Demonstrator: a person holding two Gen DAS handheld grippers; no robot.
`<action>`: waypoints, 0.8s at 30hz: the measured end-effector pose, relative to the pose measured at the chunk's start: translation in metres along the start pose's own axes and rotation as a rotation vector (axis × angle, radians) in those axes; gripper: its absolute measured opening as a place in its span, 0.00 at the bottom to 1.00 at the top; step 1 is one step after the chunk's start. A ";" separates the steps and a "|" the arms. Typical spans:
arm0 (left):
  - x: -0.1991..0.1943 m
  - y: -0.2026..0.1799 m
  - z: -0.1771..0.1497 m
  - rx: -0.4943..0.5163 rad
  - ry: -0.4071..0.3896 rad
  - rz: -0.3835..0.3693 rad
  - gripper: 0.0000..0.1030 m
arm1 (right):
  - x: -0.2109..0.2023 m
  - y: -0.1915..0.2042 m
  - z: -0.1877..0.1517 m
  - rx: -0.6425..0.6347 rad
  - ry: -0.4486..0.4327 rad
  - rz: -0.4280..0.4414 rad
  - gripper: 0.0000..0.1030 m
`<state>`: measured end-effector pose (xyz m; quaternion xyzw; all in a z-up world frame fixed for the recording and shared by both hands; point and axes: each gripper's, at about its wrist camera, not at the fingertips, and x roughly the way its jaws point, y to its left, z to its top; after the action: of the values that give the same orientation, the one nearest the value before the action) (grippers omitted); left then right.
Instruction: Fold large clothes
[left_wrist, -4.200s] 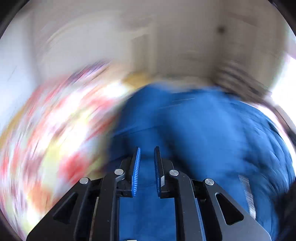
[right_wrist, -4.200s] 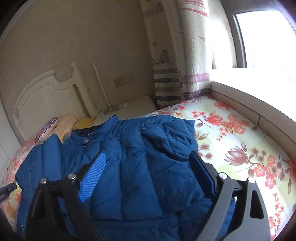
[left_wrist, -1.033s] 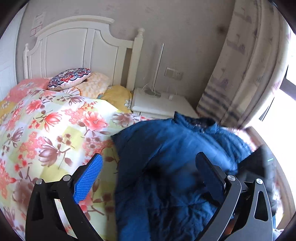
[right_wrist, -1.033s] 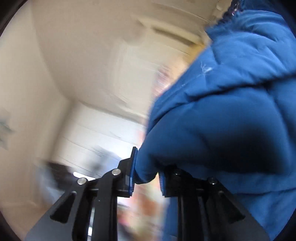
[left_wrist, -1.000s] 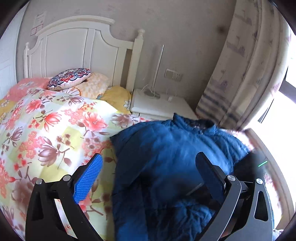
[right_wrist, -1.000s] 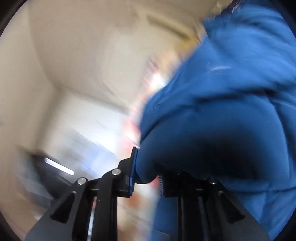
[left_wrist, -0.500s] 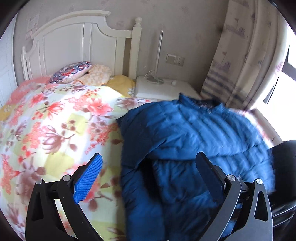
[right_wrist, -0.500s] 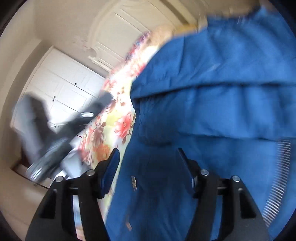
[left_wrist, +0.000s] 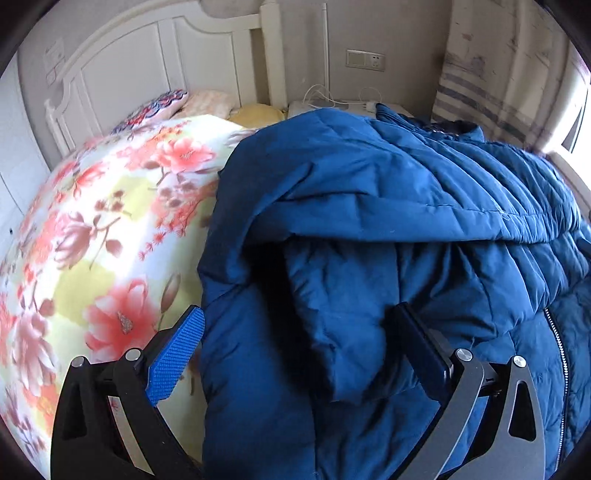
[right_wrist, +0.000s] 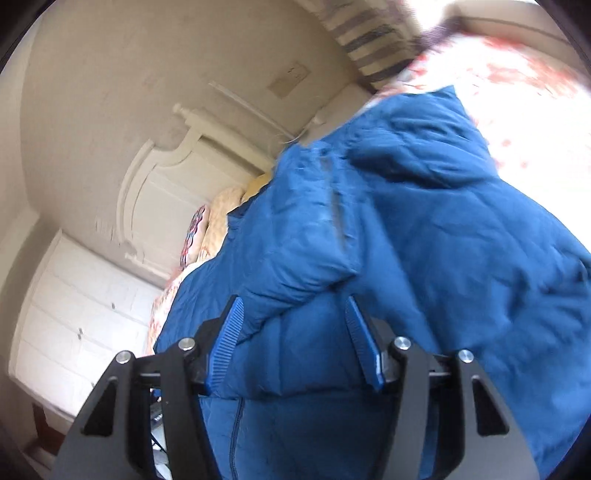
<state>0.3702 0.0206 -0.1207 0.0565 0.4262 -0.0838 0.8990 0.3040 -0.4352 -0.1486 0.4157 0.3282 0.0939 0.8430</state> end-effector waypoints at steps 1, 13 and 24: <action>0.001 0.003 -0.001 -0.009 0.001 -0.014 0.96 | 0.006 0.004 0.003 -0.013 0.009 0.002 0.56; 0.000 0.004 -0.002 -0.023 -0.003 -0.017 0.96 | -0.016 0.063 -0.023 -0.086 -0.087 0.168 0.15; -0.002 0.012 -0.003 -0.057 -0.007 -0.030 0.96 | -0.024 0.009 -0.038 -0.081 0.061 -0.102 0.34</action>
<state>0.3691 0.0334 -0.1211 0.0244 0.4261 -0.0852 0.9003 0.2620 -0.4158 -0.1472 0.3607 0.3703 0.0765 0.8526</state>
